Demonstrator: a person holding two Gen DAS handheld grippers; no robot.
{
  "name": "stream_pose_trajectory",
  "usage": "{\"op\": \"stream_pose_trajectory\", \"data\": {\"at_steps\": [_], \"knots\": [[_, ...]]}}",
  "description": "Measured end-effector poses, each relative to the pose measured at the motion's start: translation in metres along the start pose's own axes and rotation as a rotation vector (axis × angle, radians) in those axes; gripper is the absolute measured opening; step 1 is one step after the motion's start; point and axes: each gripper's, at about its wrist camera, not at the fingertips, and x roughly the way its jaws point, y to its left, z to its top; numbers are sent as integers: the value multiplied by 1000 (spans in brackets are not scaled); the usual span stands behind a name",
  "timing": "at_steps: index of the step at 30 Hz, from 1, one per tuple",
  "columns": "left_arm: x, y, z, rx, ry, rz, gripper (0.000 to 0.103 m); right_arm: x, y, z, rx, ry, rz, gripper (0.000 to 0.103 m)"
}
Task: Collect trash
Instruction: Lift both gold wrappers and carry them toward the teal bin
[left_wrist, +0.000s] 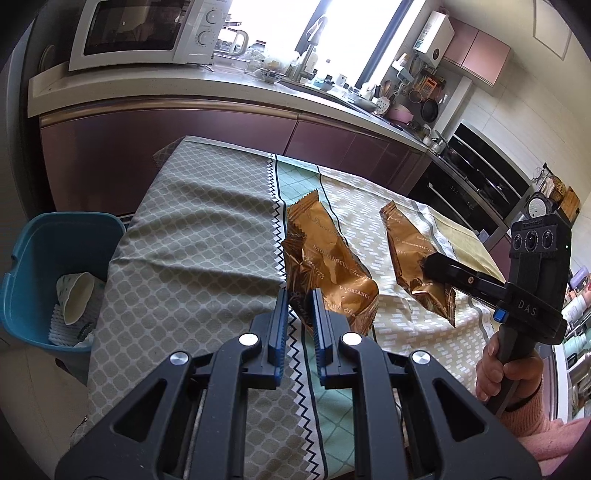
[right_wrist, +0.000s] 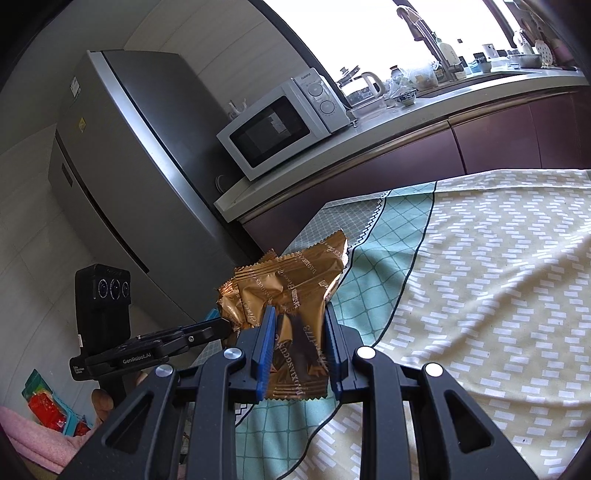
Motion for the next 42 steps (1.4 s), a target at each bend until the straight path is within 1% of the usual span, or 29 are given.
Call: {"op": "stream_pose_trajectory", "data": {"at_steps": [15, 42], "knots": [[-12, 16, -1, -26, -17, 43, 13, 23, 11, 3, -20, 31, 27, 24], [-45, 65, -4, -109, -71, 121, 13, 52, 35, 4, -70, 73, 76, 24]]}}
